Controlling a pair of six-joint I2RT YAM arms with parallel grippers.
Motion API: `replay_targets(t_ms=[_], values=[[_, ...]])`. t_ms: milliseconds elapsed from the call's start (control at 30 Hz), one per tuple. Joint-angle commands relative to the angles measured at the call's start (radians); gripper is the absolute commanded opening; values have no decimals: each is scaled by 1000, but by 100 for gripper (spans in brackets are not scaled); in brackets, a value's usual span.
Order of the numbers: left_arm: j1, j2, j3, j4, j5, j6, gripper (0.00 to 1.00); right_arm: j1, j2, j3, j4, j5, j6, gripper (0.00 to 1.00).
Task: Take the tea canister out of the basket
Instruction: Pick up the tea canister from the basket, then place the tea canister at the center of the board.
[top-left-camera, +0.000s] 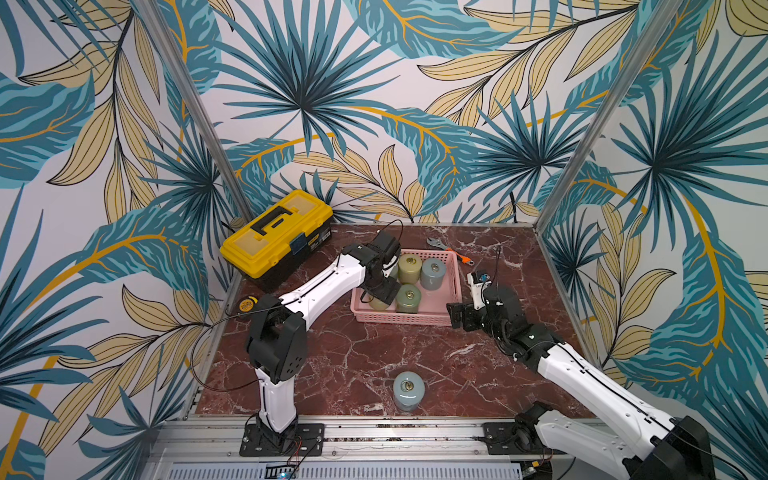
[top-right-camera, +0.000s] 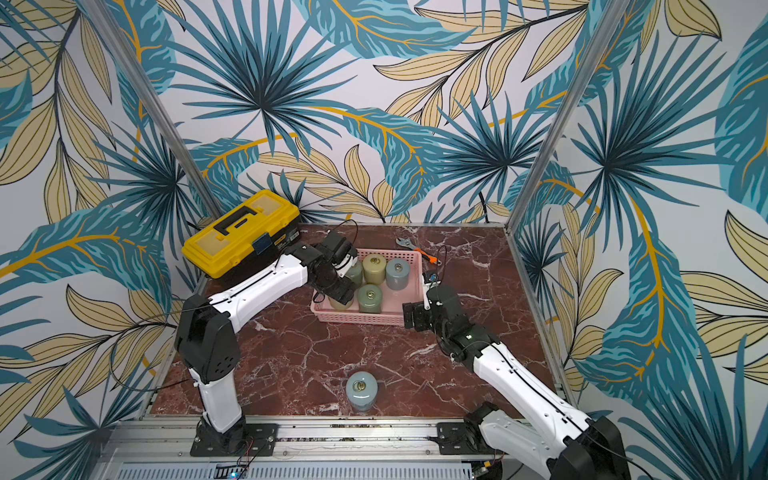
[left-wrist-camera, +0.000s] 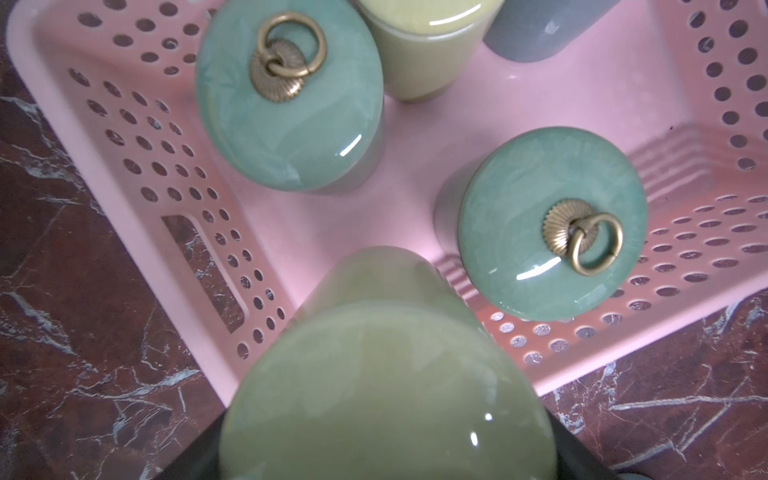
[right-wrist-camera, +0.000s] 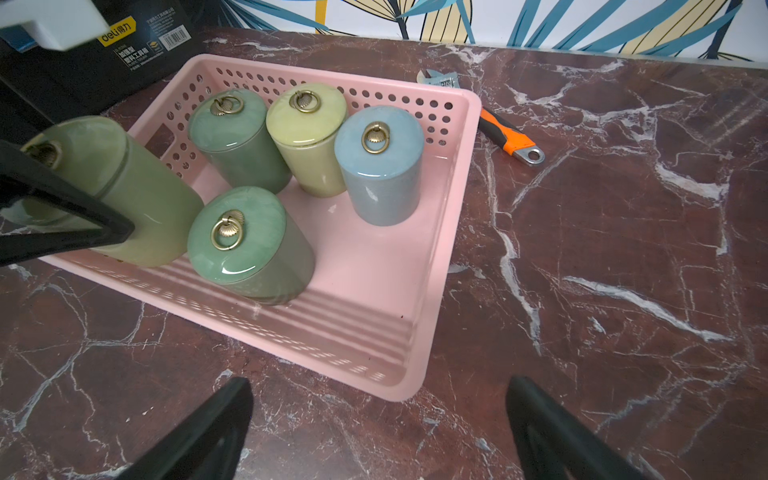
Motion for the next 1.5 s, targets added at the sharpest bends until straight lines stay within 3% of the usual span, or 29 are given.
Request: replay_targets(t_ms=[0, 500, 1067, 1467], values=[[-2, -81, 79, 4, -39, 4, 54, -1, -14, -24, 11, -2, 6, 99], [-5, -177, 25, -18, -24, -26, 53, -2, -8, -25, 14, 3, 5, 99], [-52, -431, -253, -1, -9, -114, 53, -1, -5, -29, 22, 19, 6, 99], [-164, -592, -423, 8, -86, -221, 52, -2, 2, -31, 25, 29, 6, 99]])
